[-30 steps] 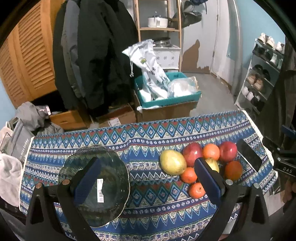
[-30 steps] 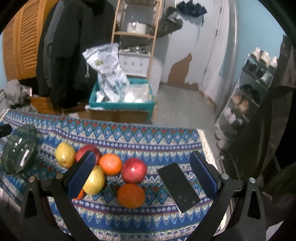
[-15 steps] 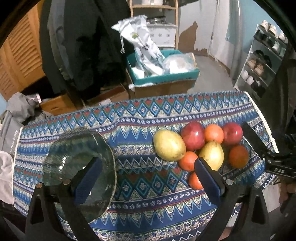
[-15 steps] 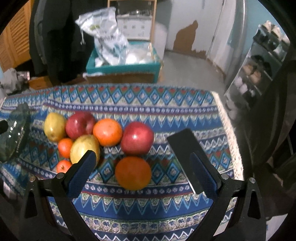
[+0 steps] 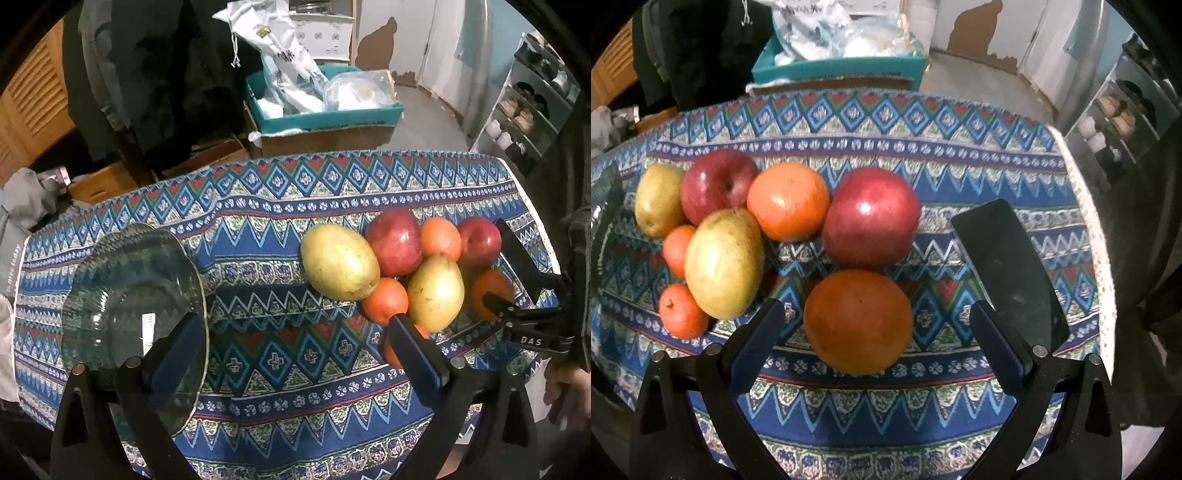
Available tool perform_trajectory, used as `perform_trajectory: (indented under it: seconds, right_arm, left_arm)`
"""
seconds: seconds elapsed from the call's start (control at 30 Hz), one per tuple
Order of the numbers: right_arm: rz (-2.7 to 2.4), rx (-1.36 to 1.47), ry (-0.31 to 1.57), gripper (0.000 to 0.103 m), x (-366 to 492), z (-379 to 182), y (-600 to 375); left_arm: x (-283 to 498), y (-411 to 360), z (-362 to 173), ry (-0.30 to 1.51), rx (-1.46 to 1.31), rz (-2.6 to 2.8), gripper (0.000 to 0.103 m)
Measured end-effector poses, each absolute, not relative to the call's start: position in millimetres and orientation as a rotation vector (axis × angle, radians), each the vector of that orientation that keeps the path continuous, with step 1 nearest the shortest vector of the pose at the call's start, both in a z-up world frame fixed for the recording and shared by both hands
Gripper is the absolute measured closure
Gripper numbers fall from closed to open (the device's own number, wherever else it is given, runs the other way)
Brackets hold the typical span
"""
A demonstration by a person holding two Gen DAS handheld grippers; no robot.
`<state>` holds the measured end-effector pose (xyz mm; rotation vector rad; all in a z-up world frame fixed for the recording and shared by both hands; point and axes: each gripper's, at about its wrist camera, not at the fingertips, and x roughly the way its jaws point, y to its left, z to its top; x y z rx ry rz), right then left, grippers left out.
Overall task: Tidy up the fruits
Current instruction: 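Move both tools forward over the fruit cluster, then grasp the green pear with the left tool while the right tool grasps the large orange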
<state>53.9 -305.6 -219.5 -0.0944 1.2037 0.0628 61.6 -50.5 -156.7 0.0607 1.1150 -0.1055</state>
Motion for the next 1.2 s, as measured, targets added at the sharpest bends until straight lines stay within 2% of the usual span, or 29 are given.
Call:
perform_trajectory:
  seconds: [0.07,0.37,0.63,1.2]
  right_arm:
    - [0.063,-0.092,1.219,0.005,55,-228,-305]
    - [0.105,-0.052,1.253,0.033,58,-244,-304]
    - [0.093,-0.06,1.234,0.034,55,-241,-301]
    - [0.086,0.002,1.132,0.034,65,-201,-315]
  left_arm:
    - [64,-51,-161,1.125,0.059,-0.107,0.002]
    - [77,-58,-174,1.164,0.02,-0.127,0.002]
    - [94,-71,-183,1.167,0.027,-0.144,0.002]
    - [127,-94,-217,1.204,0.114,-0.186,0.002]
